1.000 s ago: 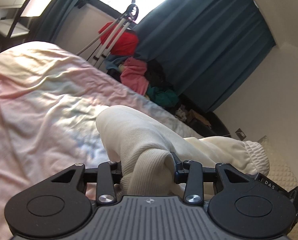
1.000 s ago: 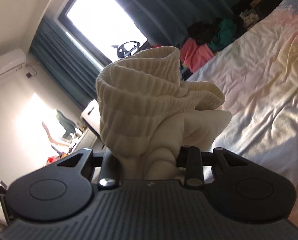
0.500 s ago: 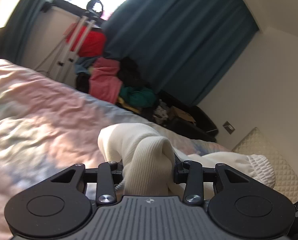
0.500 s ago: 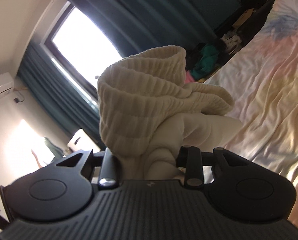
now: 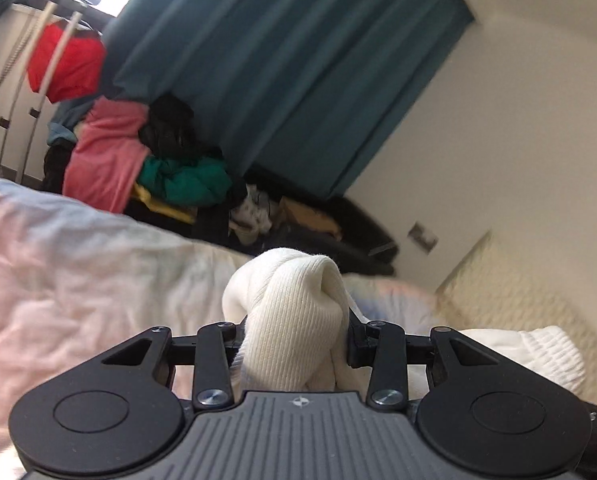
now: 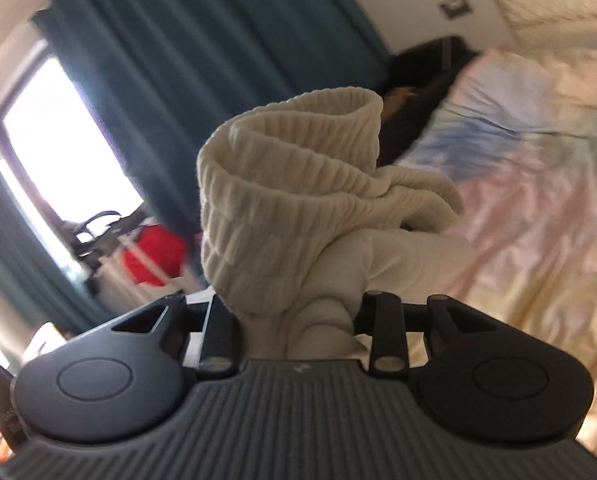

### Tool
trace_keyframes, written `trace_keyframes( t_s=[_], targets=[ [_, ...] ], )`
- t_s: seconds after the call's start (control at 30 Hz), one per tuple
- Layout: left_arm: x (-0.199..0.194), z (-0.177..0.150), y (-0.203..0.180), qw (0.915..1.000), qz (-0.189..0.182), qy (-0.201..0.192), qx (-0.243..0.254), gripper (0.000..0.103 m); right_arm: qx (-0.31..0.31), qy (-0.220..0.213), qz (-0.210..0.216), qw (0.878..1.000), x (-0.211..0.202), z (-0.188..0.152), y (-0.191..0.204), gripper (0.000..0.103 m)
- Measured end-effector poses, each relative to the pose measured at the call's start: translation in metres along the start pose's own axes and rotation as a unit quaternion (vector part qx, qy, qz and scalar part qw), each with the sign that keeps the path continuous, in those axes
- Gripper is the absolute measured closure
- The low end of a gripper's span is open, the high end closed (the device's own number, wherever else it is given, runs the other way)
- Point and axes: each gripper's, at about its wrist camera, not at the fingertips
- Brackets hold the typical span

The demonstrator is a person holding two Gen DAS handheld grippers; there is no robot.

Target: Fold clothes

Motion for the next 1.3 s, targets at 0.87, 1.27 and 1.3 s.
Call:
trace_keyframes(
  t_s=[0.87, 1.27, 1.3],
  targets=[
    [-0.021, -0.121, 0.059, 0.9821, 0.041, 0.156, 0.097, 0.038, 0.160, 0.091, -0.088, 0.979, -0.005, -0.138, -0.143, 0.050],
    [-0.140, -0.064, -0.028, 0.9792, 0.028, 0.094, 0.178, 0.003, 0.126, 0.089, -0.143, 0.978, -0.085, -0.110, -0.106, 0.048],
    [-0.152, -0.060, -0.036, 0.9788, 0.025, 0.086, 0.184, 0.001, 0.111, 0.083, -0.150, 0.979, -0.093, -0.106, -0.100, 0.046]
  ],
)
Point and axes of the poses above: each gripper's, at about its wrist camera, not at the fingertips, and x roughly the way its jaws point, y to its left, z to its top, and after that the axes turned 2 degrees about x, right-handed
